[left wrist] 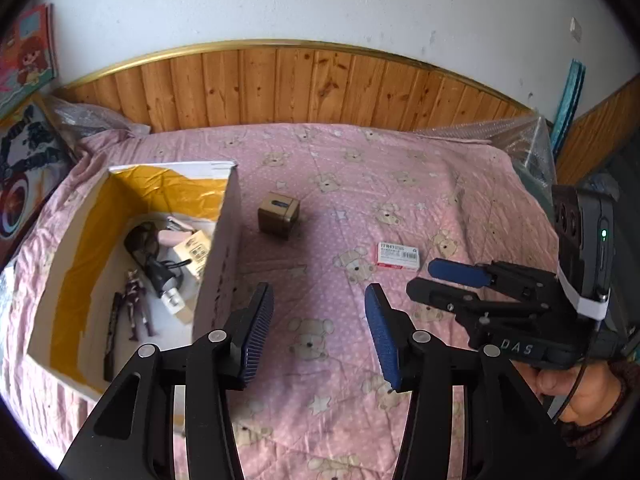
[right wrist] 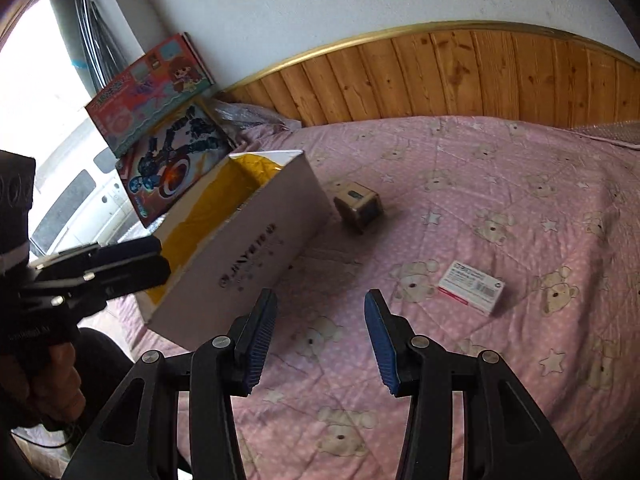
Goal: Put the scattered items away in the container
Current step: 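Grasp the gold cube with the left tool while the right tool grasps the red-and-white staple box, then carry the gold cube in the left tool and staple box in the right tool over the box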
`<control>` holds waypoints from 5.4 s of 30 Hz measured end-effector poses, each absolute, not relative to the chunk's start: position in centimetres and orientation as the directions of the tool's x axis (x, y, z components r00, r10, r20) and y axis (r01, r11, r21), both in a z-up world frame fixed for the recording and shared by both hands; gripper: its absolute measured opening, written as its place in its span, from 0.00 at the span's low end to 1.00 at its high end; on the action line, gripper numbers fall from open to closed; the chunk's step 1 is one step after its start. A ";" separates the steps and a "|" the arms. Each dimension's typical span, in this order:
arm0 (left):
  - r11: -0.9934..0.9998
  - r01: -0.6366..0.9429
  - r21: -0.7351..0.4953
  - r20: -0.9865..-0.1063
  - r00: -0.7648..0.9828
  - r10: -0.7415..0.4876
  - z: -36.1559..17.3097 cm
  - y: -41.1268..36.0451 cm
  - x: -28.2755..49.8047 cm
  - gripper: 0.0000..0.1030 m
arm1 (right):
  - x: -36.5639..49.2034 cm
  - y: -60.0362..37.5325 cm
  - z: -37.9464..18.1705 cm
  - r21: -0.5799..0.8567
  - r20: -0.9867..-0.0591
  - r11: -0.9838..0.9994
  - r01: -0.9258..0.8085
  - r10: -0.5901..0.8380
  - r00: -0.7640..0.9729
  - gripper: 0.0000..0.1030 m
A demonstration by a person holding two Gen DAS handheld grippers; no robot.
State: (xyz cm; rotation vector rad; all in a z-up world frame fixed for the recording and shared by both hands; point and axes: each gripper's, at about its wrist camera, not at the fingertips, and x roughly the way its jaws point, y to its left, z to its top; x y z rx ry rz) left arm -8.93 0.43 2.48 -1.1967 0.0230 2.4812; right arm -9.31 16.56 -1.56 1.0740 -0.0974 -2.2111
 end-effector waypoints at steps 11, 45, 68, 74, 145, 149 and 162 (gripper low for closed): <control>-0.926 -0.377 0.020 -0.886 -0.435 0.158 -5.8 7.0 -24.7 0.52 | -17.1 17.9 -8.2 0.011 -0.822 -0.787 0.617 -0.358 -0.442 0.61; -0.842 -0.510 0.174 -0.855 -0.503 0.127 -8.6 10.4 -29.3 0.44 | -23.2 21.2 -13.1 0.297 -0.864 -0.824 0.483 -0.447 -0.231 0.16; -0.957 -0.278 0.081 -0.900 -0.432 0.049 -11.8 8.4 -29.6 0.50 | -23.6 21.1 -13.1 0.386 -0.826 -0.801 0.457 -0.521 -0.216 0.15; -0.959 -0.281 0.027 -0.888 -0.448 0.106 -9.2 7.4 -26.9 0.50 | -23.1 21.4 -12.8 0.458 -0.797 -0.783 0.421 -0.571 -0.195 0.15; -0.912 -0.164 -0.377 -0.638 -0.667 0.384 4.4 -14.4 1.0 0.50 | 2.8 8.3 3.3 0.337 -0.694 -0.653 0.678 -0.659 -0.290 0.15; -0.916 -0.137 -0.378 -0.627 -0.689 0.362 5.1 -17.0 -0.2 0.50 | 2.1 6.4 4.7 0.316 -0.687 -0.637 0.703 -0.665 -0.294 0.15; -0.919 -0.165 -0.357 -0.618 -0.696 0.365 6.1 -21.4 -4.6 0.50 | -0.7 0.2 7.0 0.260 -0.703 -0.590 0.764 -0.658 -0.269 0.15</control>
